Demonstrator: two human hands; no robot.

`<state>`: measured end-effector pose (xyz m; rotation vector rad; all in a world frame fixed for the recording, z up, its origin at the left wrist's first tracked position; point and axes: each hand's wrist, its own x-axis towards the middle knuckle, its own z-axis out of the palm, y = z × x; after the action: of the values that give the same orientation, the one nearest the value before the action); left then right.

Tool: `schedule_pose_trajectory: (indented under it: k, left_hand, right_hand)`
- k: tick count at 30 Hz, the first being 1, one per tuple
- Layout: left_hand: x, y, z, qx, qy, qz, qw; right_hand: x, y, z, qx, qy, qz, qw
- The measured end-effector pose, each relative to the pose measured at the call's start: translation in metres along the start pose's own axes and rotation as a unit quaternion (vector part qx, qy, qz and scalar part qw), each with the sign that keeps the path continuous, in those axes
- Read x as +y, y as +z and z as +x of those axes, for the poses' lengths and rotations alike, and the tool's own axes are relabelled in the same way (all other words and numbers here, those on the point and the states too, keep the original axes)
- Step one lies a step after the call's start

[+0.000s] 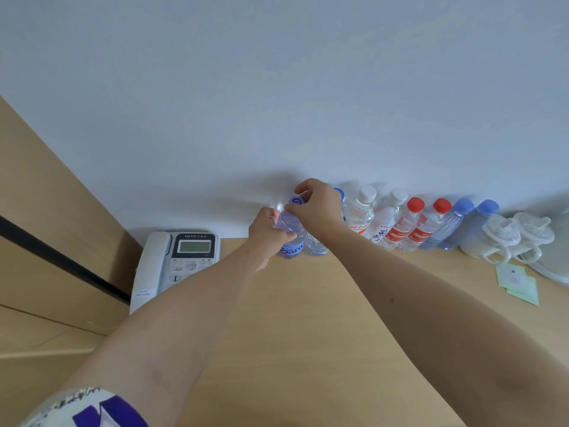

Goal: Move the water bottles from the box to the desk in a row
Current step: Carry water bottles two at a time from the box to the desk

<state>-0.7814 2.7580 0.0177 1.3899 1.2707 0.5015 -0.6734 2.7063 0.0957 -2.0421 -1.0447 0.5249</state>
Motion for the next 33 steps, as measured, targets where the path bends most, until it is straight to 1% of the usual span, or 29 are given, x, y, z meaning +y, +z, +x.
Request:
schedule_pose_trajectory:
  k: [4,6,9,12,16,19,23,25,28,33]
  left_hand:
    - [0.007,-0.008,-0.005,-0.020,-0.008,0.022,1.000]
    - [0.016,-0.013,-0.011,-0.031,-0.001,0.034,0.999]
    - [0.037,-0.023,-0.018,-0.029,0.047,0.071,0.996]
    - [0.060,-0.034,-0.027,-0.033,0.127,0.165,0.978]
    - [0.080,-0.030,-0.044,-0.031,0.236,0.304,0.922]
    - [0.093,-0.003,-0.063,-0.054,0.313,0.352,0.880]
    - [0.106,0.051,-0.103,-0.109,0.378,0.391,0.832]
    - [0.110,0.083,-0.127,-0.137,0.413,0.422,0.795]
    - [0.113,0.133,-0.168,-0.170,0.466,0.450,0.743]
    - [0.114,0.226,-0.249,-0.211,0.526,0.495,0.659]
  right_hand:
    - [-0.008,-0.010,0.000,0.004,-0.019,-0.013,1.000]
    - [-0.010,-0.016,-0.002,-0.003,-0.011,-0.026,1.000]
    - [-0.008,-0.027,-0.008,-0.019,0.014,-0.029,0.999]
    - [-0.006,-0.038,-0.020,-0.008,0.027,-0.034,0.999]
    - [0.006,-0.056,-0.047,0.019,0.034,-0.081,0.996]
    - [0.029,-0.080,-0.076,0.031,0.050,-0.142,0.988]
    - [0.067,-0.125,-0.123,0.047,0.091,-0.216,0.971]
    - [0.087,-0.151,-0.149,0.055,0.118,-0.236,0.963]
    - [0.119,-0.191,-0.191,0.082,0.166,-0.234,0.954]
    - [0.181,-0.260,-0.278,0.130,0.225,-0.232,0.937]
